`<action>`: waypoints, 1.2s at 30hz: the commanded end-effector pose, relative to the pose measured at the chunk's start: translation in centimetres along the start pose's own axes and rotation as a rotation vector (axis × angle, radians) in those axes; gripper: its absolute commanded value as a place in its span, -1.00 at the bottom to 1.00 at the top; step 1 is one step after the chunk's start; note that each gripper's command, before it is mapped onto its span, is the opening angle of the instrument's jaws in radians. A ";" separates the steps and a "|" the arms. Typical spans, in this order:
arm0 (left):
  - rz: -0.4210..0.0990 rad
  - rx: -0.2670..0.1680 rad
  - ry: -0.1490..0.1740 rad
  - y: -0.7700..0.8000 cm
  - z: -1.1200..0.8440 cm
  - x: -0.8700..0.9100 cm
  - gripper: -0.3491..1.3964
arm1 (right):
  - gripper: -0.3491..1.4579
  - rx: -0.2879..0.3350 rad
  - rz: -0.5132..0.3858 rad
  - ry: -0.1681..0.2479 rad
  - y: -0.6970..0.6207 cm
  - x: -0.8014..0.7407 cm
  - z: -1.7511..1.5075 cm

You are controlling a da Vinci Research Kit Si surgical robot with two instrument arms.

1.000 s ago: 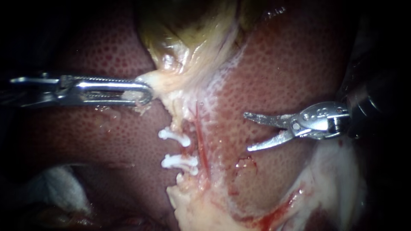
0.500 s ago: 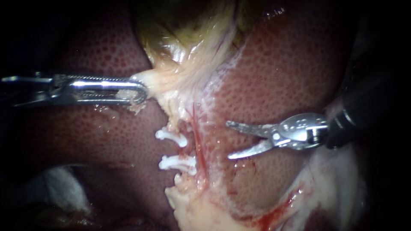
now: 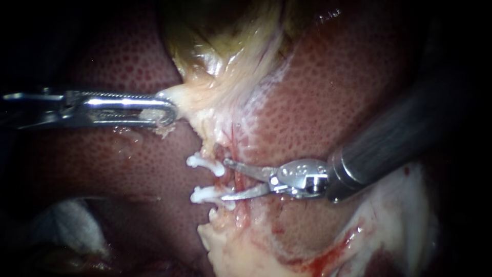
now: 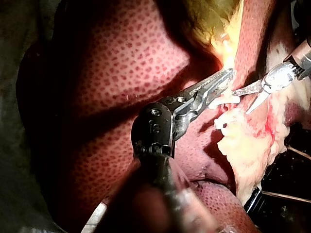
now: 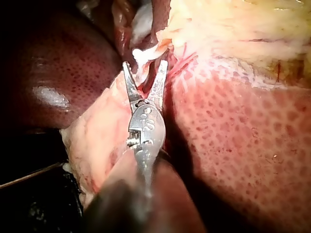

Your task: Go to the cutting position left tube

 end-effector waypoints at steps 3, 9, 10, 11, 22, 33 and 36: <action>0.000 0.000 0.000 0.00 0.00 0.00 -1.00 | 0.98 0.015 0.016 -0.016 0.00 -0.01 0.09; 0.001 0.000 0.000 0.00 0.01 -0.01 -1.00 | 0.98 0.049 0.041 -0.052 -0.03 -0.04 0.20; 0.001 0.000 0.000 0.00 0.01 -0.01 -1.00 | 0.98 0.054 0.045 -0.058 -0.03 -0.05 0.21; 0.001 0.000 0.000 0.00 0.01 -0.01 -1.00 | 0.98 0.060 0.055 -0.061 -0.04 -0.06 0.22; 0.001 0.000 0.000 -0.10 0.04 -0.01 -1.00 | 0.98 0.123 0.064 -0.088 -0.08 -0.12 0.30; 0.002 0.003 0.001 -0.17 0.08 -0.04 -1.00 | 0.94 0.145 0.081 -0.077 -0.03 -0.05 0.50; 0.002 0.003 0.002 -0.17 0.09 -0.04 -1.00 | 0.92 0.152 0.115 -0.057 -0.02 -0.03 0.55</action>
